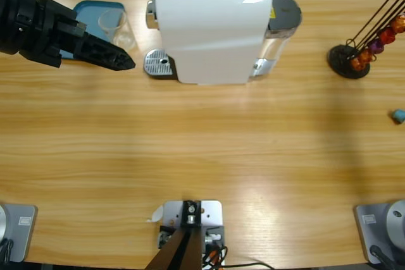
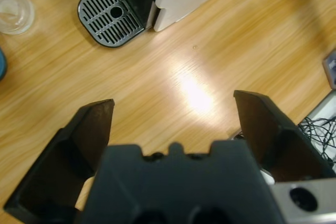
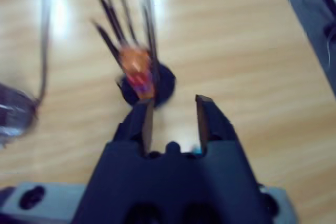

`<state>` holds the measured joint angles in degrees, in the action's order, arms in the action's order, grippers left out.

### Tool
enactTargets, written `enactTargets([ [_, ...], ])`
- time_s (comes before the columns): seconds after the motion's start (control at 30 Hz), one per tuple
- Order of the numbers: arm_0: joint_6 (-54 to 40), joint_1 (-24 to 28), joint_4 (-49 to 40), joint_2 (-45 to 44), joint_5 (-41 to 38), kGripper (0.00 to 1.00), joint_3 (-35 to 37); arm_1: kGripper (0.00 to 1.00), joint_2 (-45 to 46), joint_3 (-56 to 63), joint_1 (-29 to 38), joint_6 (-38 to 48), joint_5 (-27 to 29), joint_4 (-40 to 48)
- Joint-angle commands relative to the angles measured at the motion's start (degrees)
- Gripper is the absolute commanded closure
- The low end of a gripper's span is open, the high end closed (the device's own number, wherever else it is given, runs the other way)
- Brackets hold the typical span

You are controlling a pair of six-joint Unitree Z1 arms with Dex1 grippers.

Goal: Pour coffee

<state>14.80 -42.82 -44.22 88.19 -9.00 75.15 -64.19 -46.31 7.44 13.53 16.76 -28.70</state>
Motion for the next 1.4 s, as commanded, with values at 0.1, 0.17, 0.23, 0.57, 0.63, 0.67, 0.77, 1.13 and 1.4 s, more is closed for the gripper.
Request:
enactTargets([
  [0.1, -0.74, -0.07, 0.89, -1.12, -1.55, 0.013, -2.70, 0.000, -7.53, 0.34, -7.05, 8.25, -0.85, -5.36],
  [0.17, -0.83, -0.07, 0.89, -1.17, -1.55, 0.013, -2.91, 0.000, -8.34, 0.46, -8.34, 11.01, -1.76, -5.13],
  [0.23, -0.83, -0.09, 0.94, -1.12, -1.55, 0.013, -2.91, 0.036, -9.18, 0.95, -11.06, 16.54, -4.23, -5.13],
  [0.57, -2.15, 0.33, 1.22, -1.97, -1.46, 0.013, -3.73, 0.087, -18.25, 4.86, -15.44, 33.31, -9.46, -2.41],
  [0.63, -2.24, 0.54, 1.24, -1.98, -1.46, 0.013, -4.23, 0.087, -18.22, 6.44, -16.16, 33.70, -10.36, -0.91],
  [0.67, -2.24, 0.54, 1.24, -1.82, -1.46, 0.013, -4.31, 0.087, -18.27, 6.81, -16.84, 34.02, -10.64, -0.26],
  [0.77, -2.24, 0.54, 1.48, -1.61, -1.46, 0.013, -4.31, 0.092, -19.57, 6.97, -20.08, 34.61, -12.10, 1.69],
  [1.13, -2.24, 0.54, 1.73, -1.47, -1.46, 0.013, -4.84, 0.105, -25.60, 8.50, -21.40, 34.89, -15.26, 7.87],
  [1.4, -2.24, 0.54, 2.15, -0.82, -1.46, 0.013, -4.84, 0.103, -23.42, 10.76, -23.00, 38.29, -17.46, 7.87],
])
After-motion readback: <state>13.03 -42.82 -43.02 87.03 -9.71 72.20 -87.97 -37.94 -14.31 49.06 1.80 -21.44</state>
